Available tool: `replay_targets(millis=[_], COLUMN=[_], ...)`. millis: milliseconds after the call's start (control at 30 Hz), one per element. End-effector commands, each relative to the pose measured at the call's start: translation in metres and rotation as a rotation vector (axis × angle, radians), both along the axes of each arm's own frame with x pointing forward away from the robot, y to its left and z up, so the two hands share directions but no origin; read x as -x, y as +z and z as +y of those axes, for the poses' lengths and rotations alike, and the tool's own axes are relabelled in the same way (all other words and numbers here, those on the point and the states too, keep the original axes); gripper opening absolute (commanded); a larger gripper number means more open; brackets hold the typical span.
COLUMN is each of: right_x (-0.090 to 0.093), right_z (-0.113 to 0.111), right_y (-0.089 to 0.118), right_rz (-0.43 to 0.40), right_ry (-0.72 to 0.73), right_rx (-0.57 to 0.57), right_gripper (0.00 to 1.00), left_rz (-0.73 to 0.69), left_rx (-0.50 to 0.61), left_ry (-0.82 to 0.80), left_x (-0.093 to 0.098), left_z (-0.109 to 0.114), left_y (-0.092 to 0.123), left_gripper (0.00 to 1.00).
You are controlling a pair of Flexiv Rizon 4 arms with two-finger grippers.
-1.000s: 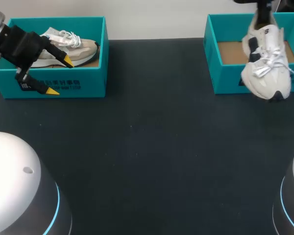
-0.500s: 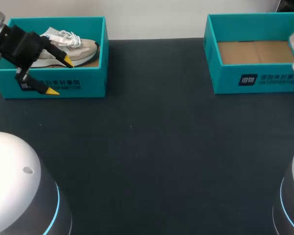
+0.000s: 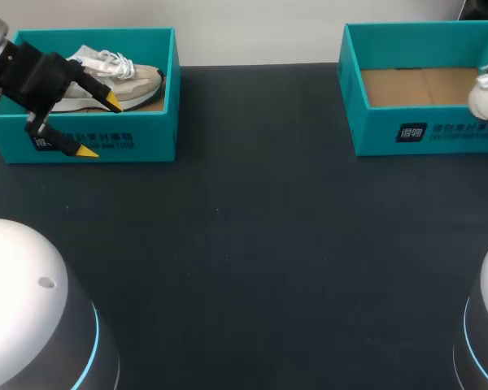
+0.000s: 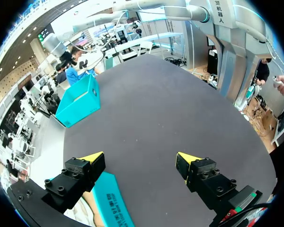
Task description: Take the shoe out of the shoebox, open the shoe tongue, remove and reinsert the insole, then place the shoe into the shoebox
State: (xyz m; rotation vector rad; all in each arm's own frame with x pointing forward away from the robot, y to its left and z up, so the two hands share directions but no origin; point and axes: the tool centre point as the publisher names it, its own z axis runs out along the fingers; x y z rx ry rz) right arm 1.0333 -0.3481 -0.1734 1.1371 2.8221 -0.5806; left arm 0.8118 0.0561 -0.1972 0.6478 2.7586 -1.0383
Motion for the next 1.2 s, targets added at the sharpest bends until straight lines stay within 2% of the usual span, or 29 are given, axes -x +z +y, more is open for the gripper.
replay_targets(millis=[33,133,233,267,300,333,933,967,1033,1200], right_x=[-0.003,-0.010,-0.007,-0.006,-0.002,-0.002,-0.002,-0.003,-0.003,-0.001], right_z=[0.004,0.005,0.000,-0.002,-0.004,-0.006,-0.006,-0.006,-0.004,-0.004], right_y=[0.000,0.001,0.010,0.012,0.014,0.016,0.016,0.011,0.003,-0.005], right_rz=[-0.159,-0.264,-0.372,-0.444,-0.432,-0.528,-0.528,-0.529,-0.523,-0.530], right_ry=[-0.668,-0.870,-1.026,-1.092,-1.141,-1.181,-1.181,-1.231,-1.241,-1.244], right_rx=[-0.053,-0.009,0.055,0.046,0.067,0.053,0.053,0.011,-0.014,-0.020], right_gripper=[0.00,0.00,0.00,0.00,0.00,0.00,0.00,0.00,0.00,0.00], left_rz=[0.000,0.000,0.000,0.000,0.000,0.000,0.000,0.000,0.000,0.000], left_rx=[-0.003,-0.003,-0.003,-0.003,-0.003,-0.003,-0.003,-0.003,-0.003,-0.003], left_ry=[0.000,0.000,0.000,0.000,0.000,0.000,0.000,0.000,0.000,0.000], left_x=[0.001,0.001,0.001,0.001,0.001,0.001,0.001,0.001,0.001,0.001], left_z=[0.000,0.000,0.000,0.000,0.000,0.000,0.000,0.000,0.000,0.000], left_y=[0.000,0.000,0.000,0.000,0.000,0.000,0.000,0.000,0.000,0.000], left_gripper=[1.00,1.00,1.00,1.00,1.00,1.00,1.00,1.00,1.00,1.00])
